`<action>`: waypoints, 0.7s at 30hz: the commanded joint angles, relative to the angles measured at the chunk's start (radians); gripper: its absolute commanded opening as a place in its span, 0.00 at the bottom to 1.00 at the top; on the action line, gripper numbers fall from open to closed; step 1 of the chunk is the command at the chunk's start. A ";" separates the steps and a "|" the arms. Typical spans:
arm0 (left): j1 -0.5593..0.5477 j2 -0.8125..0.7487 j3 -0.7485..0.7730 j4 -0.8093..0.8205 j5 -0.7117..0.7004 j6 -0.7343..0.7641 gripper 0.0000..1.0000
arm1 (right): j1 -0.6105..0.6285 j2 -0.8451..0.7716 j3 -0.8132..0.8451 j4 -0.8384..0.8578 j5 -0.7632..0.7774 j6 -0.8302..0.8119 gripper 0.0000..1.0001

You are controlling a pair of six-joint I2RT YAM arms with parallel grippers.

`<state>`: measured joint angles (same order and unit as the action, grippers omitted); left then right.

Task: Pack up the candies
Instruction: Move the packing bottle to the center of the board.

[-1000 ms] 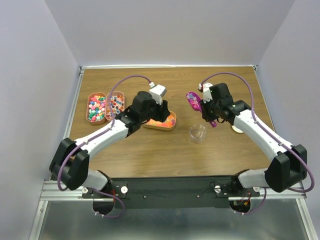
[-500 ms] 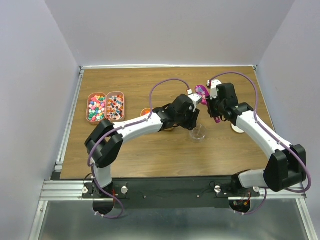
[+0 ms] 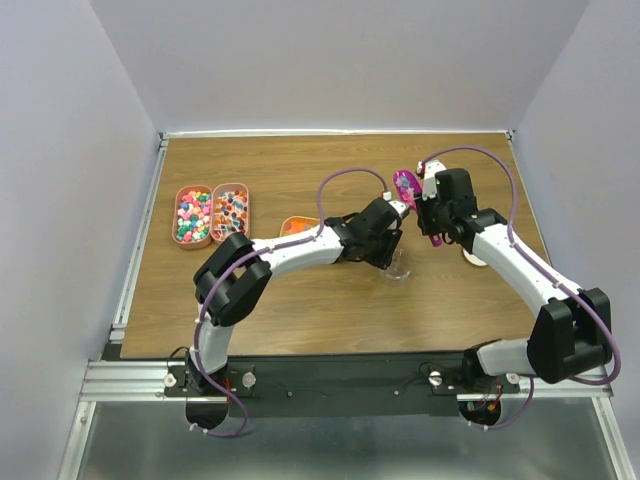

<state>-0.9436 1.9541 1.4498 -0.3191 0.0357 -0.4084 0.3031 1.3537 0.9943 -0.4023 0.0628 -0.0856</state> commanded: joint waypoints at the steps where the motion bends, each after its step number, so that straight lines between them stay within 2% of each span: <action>1: -0.015 0.034 0.043 -0.028 -0.028 -0.017 0.43 | -0.010 -0.022 -0.022 0.051 0.011 0.006 0.01; 6: -0.017 0.039 0.053 -0.057 -0.068 -0.024 0.33 | -0.010 -0.024 -0.025 0.054 -0.001 0.004 0.01; 7: -0.015 0.037 0.054 -0.061 -0.075 -0.027 0.26 | -0.012 -0.025 -0.026 0.054 -0.004 0.004 0.01; 12: -0.015 0.016 0.038 -0.104 -0.131 -0.036 0.19 | -0.010 -0.027 -0.031 0.059 -0.030 0.003 0.01; 13: -0.015 0.012 0.028 -0.109 -0.143 -0.036 0.14 | -0.010 -0.028 -0.031 0.059 -0.032 0.003 0.01; 15: -0.015 0.003 0.017 -0.116 -0.149 -0.037 0.13 | -0.010 -0.028 -0.033 0.060 -0.040 0.001 0.01; 16: -0.015 0.000 0.008 -0.123 -0.154 -0.036 0.07 | -0.010 -0.028 -0.033 0.060 -0.043 0.001 0.01; 21: -0.014 -0.041 -0.014 -0.188 -0.240 -0.041 0.04 | -0.010 -0.036 -0.034 0.062 -0.058 -0.006 0.01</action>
<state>-0.9516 1.9732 1.4719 -0.4103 -0.0925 -0.4435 0.2989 1.3533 0.9714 -0.3820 0.0353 -0.0864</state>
